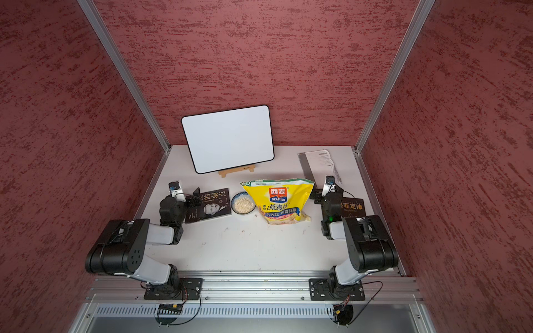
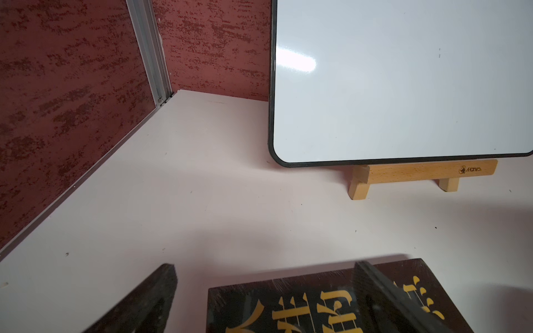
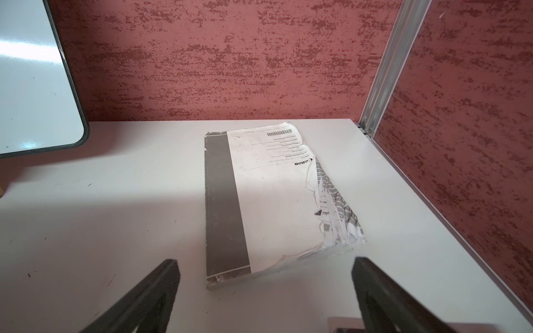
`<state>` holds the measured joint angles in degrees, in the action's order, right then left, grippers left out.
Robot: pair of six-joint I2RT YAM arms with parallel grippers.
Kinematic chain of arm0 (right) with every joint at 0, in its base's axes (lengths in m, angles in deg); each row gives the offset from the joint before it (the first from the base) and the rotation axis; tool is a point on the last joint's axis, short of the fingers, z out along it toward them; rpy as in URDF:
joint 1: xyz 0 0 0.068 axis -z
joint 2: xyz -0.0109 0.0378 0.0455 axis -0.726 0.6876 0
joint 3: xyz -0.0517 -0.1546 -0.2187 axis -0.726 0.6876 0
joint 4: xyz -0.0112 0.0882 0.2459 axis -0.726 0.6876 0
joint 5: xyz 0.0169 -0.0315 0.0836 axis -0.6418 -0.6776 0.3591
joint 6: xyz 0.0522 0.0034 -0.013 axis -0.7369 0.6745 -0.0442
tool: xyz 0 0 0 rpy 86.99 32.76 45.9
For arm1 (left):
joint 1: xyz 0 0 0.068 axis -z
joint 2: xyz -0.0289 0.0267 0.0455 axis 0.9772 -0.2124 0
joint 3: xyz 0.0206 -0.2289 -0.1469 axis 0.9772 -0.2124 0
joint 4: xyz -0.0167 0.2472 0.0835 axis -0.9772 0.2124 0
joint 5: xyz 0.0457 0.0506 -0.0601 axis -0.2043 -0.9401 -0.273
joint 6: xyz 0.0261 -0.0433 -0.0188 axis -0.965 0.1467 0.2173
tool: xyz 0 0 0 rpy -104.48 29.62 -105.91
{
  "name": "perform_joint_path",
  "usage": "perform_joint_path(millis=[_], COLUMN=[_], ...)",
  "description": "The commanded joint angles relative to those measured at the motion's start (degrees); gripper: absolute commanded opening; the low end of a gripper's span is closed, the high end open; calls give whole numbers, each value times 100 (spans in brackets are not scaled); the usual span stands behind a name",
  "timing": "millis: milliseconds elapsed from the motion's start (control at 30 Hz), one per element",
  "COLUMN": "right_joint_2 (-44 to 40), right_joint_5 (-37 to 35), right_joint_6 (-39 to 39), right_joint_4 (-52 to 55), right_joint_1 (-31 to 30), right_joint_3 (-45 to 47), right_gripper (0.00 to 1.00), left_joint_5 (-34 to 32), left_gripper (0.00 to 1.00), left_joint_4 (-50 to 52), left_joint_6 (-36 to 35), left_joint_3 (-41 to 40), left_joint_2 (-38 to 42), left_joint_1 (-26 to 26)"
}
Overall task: Pour the oats into the breakfast bowl
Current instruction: Reset both arms
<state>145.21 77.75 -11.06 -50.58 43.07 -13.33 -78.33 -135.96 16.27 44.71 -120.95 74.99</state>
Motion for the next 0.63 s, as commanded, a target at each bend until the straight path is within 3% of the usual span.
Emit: perform_joint_path(millis=[0, 600], right_joint_2=[-49, -53], right_joint_5=[-168, -167], right_joint_6=[-99, -94], right_joint_4=[127, 127], right_joint_1=[48, 46], right_joint_3=[-21, -23], right_gripper=[99, 99], left_joint_5=[-29, -359], left_gripper=[100, 100], left_joint_4=[89, 192], left_joint_6=[-74, -169], left_joint_3=[337, 392], left_joint_2=[-43, -46], left_joint_1=[19, 175])
